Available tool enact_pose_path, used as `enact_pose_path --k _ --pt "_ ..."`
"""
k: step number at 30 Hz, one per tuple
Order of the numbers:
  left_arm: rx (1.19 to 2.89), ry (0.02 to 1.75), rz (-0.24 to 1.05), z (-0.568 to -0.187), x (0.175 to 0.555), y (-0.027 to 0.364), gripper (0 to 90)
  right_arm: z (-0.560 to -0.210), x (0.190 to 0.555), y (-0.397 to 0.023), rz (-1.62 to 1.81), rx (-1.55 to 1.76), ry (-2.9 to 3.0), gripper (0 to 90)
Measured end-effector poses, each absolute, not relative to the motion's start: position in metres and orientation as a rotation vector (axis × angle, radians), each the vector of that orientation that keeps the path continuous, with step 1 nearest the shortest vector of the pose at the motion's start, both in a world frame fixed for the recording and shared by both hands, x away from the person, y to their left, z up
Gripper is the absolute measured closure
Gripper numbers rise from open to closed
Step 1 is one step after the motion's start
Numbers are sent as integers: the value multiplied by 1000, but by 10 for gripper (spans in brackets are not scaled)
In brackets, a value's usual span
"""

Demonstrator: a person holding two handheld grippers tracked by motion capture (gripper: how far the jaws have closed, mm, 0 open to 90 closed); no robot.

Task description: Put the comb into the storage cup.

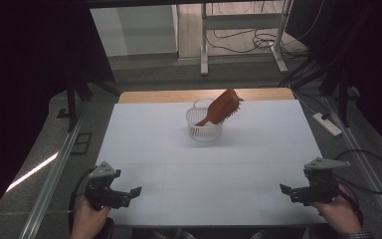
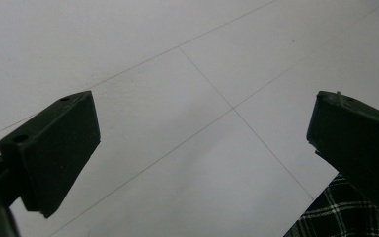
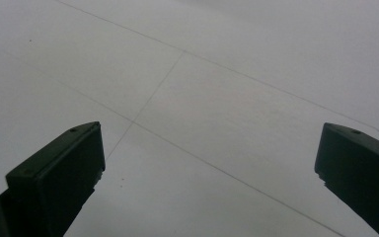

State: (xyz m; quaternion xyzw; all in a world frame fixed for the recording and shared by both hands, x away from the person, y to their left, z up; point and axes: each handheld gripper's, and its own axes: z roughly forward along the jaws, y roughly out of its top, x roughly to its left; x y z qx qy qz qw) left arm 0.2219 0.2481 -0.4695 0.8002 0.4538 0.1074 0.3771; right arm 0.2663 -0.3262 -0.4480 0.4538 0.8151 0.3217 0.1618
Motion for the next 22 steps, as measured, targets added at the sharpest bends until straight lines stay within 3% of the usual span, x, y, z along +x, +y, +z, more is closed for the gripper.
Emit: enact_pose_path --k 22 --pt "2046 1161 275 -469 222 248 6 -448 259 -329 817 1309 2317 0"
